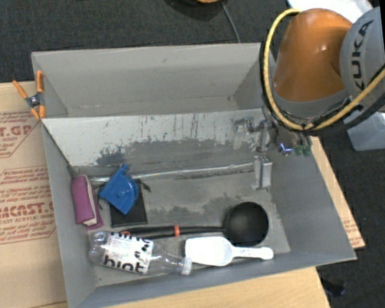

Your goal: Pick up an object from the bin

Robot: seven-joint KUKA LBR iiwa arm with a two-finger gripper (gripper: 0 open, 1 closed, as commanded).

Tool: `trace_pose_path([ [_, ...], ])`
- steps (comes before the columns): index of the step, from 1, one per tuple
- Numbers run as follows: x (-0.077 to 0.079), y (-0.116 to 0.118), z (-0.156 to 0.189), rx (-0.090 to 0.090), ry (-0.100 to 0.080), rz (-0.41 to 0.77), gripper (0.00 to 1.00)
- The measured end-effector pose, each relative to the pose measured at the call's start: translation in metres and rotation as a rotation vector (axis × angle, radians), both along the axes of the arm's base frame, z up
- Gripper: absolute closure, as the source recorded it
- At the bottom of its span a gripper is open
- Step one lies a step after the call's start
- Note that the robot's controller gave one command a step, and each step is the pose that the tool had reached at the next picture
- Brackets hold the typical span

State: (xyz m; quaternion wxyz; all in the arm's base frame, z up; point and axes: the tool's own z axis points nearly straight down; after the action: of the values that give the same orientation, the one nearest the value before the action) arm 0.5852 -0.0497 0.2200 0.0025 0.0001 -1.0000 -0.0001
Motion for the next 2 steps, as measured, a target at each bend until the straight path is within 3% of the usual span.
trace_pose_path([
  [1,0.001,0.000,0.005,-0.001,-0.008,0.001,0.00],
  [2,-0.045,0.005,-0.073,-0.001,-0.010,0.087,0.00],
])
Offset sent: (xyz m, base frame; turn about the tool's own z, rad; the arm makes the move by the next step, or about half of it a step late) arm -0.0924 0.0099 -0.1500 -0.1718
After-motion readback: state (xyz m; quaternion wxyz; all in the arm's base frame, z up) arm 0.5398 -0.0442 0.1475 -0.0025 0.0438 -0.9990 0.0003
